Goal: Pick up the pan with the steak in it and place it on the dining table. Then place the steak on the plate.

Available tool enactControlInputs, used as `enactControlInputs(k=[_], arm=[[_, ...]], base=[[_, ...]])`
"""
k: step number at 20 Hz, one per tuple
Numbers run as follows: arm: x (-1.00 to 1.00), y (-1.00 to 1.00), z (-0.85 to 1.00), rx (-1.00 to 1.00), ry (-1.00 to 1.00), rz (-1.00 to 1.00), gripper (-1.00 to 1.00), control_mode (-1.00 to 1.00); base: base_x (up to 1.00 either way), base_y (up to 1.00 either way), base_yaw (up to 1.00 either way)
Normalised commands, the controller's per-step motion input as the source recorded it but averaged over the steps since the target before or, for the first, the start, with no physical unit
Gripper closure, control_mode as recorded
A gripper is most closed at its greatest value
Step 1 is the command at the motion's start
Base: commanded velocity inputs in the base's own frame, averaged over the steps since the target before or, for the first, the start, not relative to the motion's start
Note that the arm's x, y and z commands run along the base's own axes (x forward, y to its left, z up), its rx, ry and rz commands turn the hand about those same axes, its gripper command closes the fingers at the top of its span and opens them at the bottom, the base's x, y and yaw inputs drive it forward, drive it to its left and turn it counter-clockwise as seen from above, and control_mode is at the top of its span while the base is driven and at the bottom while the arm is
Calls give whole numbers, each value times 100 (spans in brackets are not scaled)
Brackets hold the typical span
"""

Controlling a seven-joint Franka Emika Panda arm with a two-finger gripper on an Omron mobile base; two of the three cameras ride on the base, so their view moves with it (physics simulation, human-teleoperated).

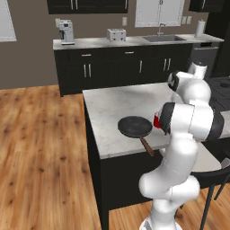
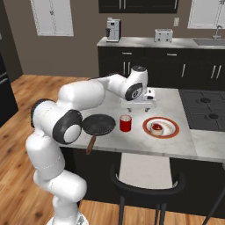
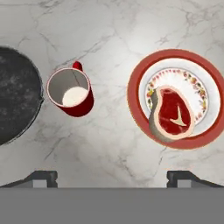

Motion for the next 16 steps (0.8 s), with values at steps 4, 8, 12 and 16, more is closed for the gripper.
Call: enactControlInputs(k=[4, 8, 12, 16], arm=[[-72, 65, 3, -13, -18, 3, -100, -100], [-54, 15, 7, -6, -49, 2, -100, -100], [-24, -3, 12, 3, -18, -1, -100, -100], [-69, 18, 0, 0, -1, 13, -100, -100]], base=[[0, 0, 0], [0, 0, 0], [0, 0, 0], [0, 0, 0]])
